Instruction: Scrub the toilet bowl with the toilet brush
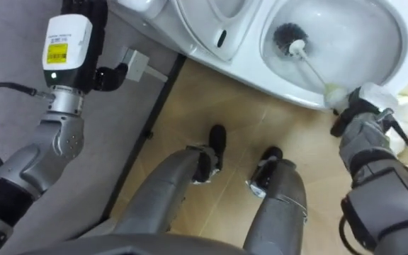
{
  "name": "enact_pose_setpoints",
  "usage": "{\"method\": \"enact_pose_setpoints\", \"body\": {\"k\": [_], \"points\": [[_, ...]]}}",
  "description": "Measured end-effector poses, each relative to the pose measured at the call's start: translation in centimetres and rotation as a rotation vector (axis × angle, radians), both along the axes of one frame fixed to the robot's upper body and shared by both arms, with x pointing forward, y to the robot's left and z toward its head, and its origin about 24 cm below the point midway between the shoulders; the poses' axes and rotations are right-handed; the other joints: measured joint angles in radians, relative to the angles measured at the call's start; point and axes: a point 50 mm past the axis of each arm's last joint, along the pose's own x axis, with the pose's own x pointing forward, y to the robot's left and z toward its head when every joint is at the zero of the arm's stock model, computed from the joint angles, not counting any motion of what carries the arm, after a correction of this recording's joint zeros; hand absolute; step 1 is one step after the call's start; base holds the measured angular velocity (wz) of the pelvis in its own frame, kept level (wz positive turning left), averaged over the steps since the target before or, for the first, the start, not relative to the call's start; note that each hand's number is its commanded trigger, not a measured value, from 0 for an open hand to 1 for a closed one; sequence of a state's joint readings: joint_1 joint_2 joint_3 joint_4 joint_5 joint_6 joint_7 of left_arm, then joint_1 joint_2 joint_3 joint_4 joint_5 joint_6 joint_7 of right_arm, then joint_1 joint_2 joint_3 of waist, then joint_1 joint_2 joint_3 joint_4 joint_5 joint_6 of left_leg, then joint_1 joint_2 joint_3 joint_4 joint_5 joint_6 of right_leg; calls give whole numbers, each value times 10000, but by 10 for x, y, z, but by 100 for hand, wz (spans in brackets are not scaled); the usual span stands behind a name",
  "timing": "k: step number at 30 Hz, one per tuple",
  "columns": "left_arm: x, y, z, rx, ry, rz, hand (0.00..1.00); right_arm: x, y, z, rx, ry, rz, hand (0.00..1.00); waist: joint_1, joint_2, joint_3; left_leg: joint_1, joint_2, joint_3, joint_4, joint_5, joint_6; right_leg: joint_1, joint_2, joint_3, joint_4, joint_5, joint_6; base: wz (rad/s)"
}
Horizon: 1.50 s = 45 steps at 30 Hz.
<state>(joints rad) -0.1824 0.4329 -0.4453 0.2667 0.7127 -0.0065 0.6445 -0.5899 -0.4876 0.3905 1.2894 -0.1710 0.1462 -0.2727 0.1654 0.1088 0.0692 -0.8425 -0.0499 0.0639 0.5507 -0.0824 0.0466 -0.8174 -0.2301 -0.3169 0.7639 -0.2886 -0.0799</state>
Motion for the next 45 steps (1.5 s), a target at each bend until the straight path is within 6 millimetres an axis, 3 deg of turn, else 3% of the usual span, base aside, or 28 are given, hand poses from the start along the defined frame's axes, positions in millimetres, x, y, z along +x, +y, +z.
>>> {"method": "enact_pose_setpoints", "body": {"k": [3, 8, 10, 12, 13, 15, 17, 19, 23, 28, 31, 34, 36, 39, 43, 45], "points": [[7, 0, 3, 125, -94, 11, 0, 17, -11, 29, -1098, -171, 625, 100, -142, -42, 17, -62, -110, 108, 44, 32, 68, -182, -158, 125, 217, -20, 36, -3], [9, 3, 2, 217, 77, 171, 0, 18, -7, 28, -2726, 744, 2017, 100, -165, -115, -10, -61, -63, 159, 249, -82, 132, -113, -134, 135, 248, -37, 61, -4], [10, 0, -1, 117, 332, 216, 0, 12, 2, 14, -3254, 1471, 2760, 100, -41, -40, -20, 58, 47, 138, 392, -187, 138, 148, -35, 15, 132, -37, 64, -3], [10, -6, -3, 11, 457, 104, 0, 2, 16, -7, -3556, 2377, 3639, 100, 98, 159, -45, 204, 45, -47, 416, -254, 108, 537, 107, -168, -95, -25, 102, 13], [8, -9, -4, -9, 517, 17, 0, -9, 20, -20, -3605, 2892, 3644, 100, 154, 378, -69, 287, 60, -205, 356, -256, 102, 747, 254, -223, -315, -17, 195, 20], [3, -14, -13, -287, 797, 61, 0, -25, 22, -34, -3592, 3130, 3114, 100, 251, 845, -189, 509, 52, -374, 154, -247, 119, 1098, 336, -435, -684, 69, 321, 7], [-3, -14, -19, -304, 1040, 78, 0, -28, 26, -38, -3510, 3176, 3144, 100, 246, 1027, -315, 719, 99, -335, -24, -233, 115, 1312, 417, -462, -983, 209, 306, -18], [-7, -14, -23, -277, 1167, 61, 0, -31, 35, -45, -3309, 3212, 3264, 100, 217, 1078, -341, 1027, 220, -221, -242, -204, 97, 1626, 595, -417, -1372, 379, 248, -23], [-15, -13, -25, -210, 1085, -53, 0, -32, 62, -56, -2671, 2983, 3554, 100, -182, 1085, -347, 1354, 438, -255, -688, -127, -40, 2126, 899, -580, -2129, 565, 134, -3], [-15, -17, -16, -604, 603, -474, 0, -37, 72, -59, -2596, 2665, 4039, 100, -577, 1074, -349, 1382, 554, -201, -857, -105, -114, 2221, 1070, -630, -2464, 656, 58, 0], [-7, -18, -4, -679, 145, -889, 0, -43, 72, -62, -2630, 2815, 4143, 100, -669, 998, -318, 1619, 582, 5, -914, -104, -110, 2467, 1074, -620, -2566, 649, 59, -2], [-2, -13, 4, -534, -200, -1074, 0, -40, 70, -61, -2704, 2911, 4392, 100, -456, 625, -228, 1752, 626, 158, -940, -103, -109, 2504, 1099, -444, -2633, 630, 55, -21], [0, -12, 8, -456, -348, -1194, 0, -38, 60, -58, -2766, 2937, 4398, 100, -292, 403, -226, 1743, 627, 138, -895, -103, -109, 2502, 1080, -476, -2591, 620, 38, -5], [6, -4, 16, -306, -586, -1126, 0, -19, 36, -37, -2252, 2417, 3577, 100, 47, -148, -40, 1717, 585, 68, -889, -98, -117, 2335, 966, -472, -2284, 505, 14, 9], [13, 0, 25, -75, -900, -1032, 0, 16, 25, 1, -958, 616, 1716, 100, 28, -493, 46, 1397, 471, 65, -780, -94, -112, 1818, 680, -414, -1741, 350, 46, 10], [15, 0, 28, -97, -1098, -976, 0, 19, 19, 7, -838, 404, 1382, 100, 67, -680, 47, 1319, 411, 86, -732, -55, -47, 1676, 584, -371, -1566, 340, 72, 2]]}}
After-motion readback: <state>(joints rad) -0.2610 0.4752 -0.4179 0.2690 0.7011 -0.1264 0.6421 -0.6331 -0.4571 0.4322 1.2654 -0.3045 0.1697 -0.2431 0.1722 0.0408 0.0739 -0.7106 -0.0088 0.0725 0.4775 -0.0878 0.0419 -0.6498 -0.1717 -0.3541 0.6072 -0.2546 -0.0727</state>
